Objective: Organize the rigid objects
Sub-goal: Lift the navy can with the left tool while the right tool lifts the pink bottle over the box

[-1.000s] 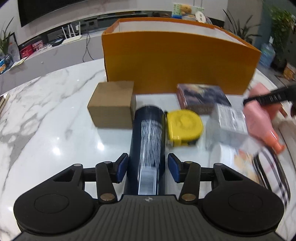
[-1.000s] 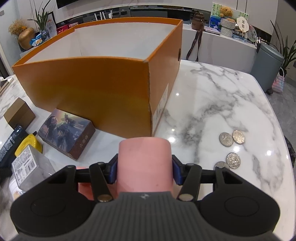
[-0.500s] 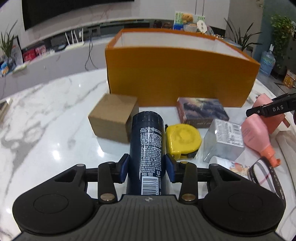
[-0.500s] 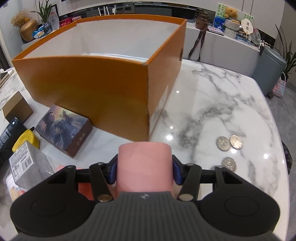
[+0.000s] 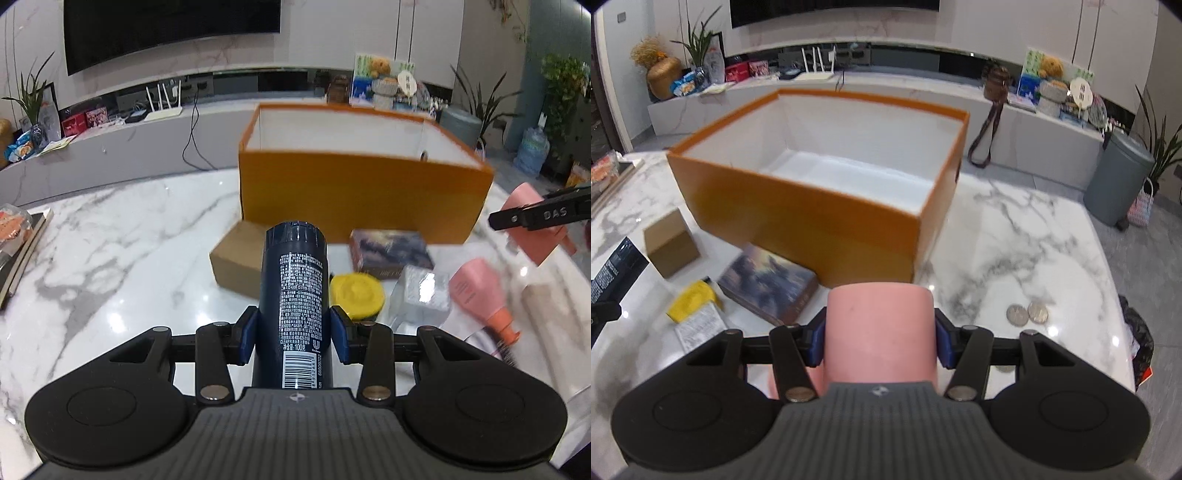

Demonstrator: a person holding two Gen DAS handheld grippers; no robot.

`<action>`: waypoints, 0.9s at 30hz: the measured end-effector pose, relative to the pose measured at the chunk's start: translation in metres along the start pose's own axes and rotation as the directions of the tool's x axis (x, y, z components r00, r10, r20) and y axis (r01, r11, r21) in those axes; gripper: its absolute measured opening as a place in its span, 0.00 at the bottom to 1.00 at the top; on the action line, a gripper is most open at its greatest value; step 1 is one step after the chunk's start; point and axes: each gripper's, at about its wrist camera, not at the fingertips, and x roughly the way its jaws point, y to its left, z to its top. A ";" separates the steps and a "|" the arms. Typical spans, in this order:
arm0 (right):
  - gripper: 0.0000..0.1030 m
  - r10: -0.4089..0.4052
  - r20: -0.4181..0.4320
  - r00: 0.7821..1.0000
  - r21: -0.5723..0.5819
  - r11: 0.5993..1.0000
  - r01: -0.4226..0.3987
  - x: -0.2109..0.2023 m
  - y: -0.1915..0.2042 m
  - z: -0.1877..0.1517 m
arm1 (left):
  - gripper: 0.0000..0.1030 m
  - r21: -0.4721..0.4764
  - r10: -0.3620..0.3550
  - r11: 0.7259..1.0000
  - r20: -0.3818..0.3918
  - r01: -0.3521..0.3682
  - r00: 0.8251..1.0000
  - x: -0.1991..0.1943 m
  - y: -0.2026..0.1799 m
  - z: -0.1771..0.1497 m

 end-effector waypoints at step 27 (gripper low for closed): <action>0.54 0.049 0.278 0.959 0.159 0.983 -0.096 -0.042 0.030 0.130 | 0.45 0.035 -0.049 0.998 0.116 0.045 0.992 0.021 -0.018 0.146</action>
